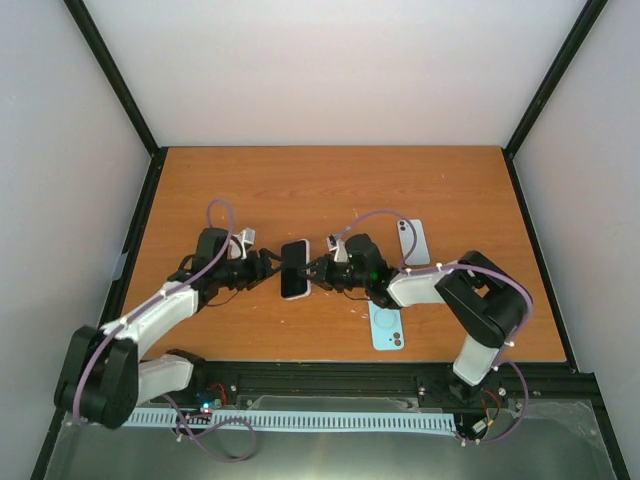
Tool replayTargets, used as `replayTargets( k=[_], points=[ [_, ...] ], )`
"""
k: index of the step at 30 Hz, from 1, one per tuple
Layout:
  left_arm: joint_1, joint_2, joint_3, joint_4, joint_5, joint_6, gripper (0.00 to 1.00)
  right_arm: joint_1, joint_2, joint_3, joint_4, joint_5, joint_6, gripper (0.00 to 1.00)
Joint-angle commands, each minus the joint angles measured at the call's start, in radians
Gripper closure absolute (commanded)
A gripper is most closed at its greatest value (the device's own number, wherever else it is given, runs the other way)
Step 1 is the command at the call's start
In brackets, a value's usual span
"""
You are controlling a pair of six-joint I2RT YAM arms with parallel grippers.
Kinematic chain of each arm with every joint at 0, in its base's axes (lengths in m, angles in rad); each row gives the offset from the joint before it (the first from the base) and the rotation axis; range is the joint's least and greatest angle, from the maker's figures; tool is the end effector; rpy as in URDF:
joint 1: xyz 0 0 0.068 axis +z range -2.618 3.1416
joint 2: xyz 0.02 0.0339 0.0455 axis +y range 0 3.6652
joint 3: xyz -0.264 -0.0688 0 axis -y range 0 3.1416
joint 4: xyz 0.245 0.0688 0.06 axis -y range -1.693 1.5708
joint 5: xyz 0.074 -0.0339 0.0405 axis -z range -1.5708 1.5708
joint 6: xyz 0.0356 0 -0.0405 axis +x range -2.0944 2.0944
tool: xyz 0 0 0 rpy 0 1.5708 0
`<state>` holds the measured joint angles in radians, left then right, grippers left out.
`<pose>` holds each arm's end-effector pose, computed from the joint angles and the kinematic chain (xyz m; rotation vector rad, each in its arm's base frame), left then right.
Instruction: Put the phone into the phone case
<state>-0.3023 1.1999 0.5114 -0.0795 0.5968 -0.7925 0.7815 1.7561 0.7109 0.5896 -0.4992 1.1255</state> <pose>0.2098 -0.0864 0.1783 -0.2887 2.4934 -1.2035 0.2279 0.2502 0.1448 0.0348 2.4244 1.5710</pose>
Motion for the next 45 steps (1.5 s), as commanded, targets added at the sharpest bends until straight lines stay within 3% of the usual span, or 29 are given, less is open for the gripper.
replayTargets(
  k=[1, 7, 14, 19, 22, 29, 32, 38, 43, 45],
  points=[
    [-0.001, -0.159, 0.023, -0.034, 0.093, -0.003, 0.27, 0.007, -0.133, -0.042, 0.159, -0.024, 0.010, 0.85],
    [0.002, -0.346, -0.036, 0.122, 0.240, -0.132, 0.16, 0.007, -0.286, -0.112, 0.324, -0.033, 0.076, 0.85],
    [0.000, -0.427, -0.098, 0.423, 0.393, -0.292, 0.16, 0.008, -0.383, -0.142, 0.467, -0.048, 0.177, 0.84],
    [-0.001, -0.436, -0.146, 0.624, 0.444, -0.401, 0.27, 0.012, -0.392, -0.144, 0.541, -0.054, 0.232, 0.84],
    [-0.001, -0.438, -0.174, 0.685, 0.440, -0.441, 0.43, 0.012, -0.397, -0.149, 0.539, -0.052, 0.234, 0.84],
    [-0.001, -0.444, -0.174, 0.676, 0.426, -0.433, 0.82, 0.015, -0.389, -0.156, 0.542, -0.058, 0.237, 0.81],
    [-0.001, -0.445, -0.143, 0.577, 0.406, -0.383, 0.99, 0.018, -0.385, -0.156, 0.540, -0.057, 0.234, 0.80],
    [-0.001, -0.450, -0.093, 0.399, 0.364, -0.269, 1.00, 0.018, -0.394, -0.160, 0.494, -0.050, 0.205, 0.76],
    [-0.001, -0.468, -0.094, 0.374, 0.349, -0.274, 1.00, 0.018, -0.400, -0.169, 0.484, -0.048, 0.195, 0.77],
    [-0.001, -0.478, -0.106, 0.410, 0.358, -0.300, 0.93, 0.018, -0.397, -0.168, 0.505, -0.053, 0.208, 0.80]
  ],
)
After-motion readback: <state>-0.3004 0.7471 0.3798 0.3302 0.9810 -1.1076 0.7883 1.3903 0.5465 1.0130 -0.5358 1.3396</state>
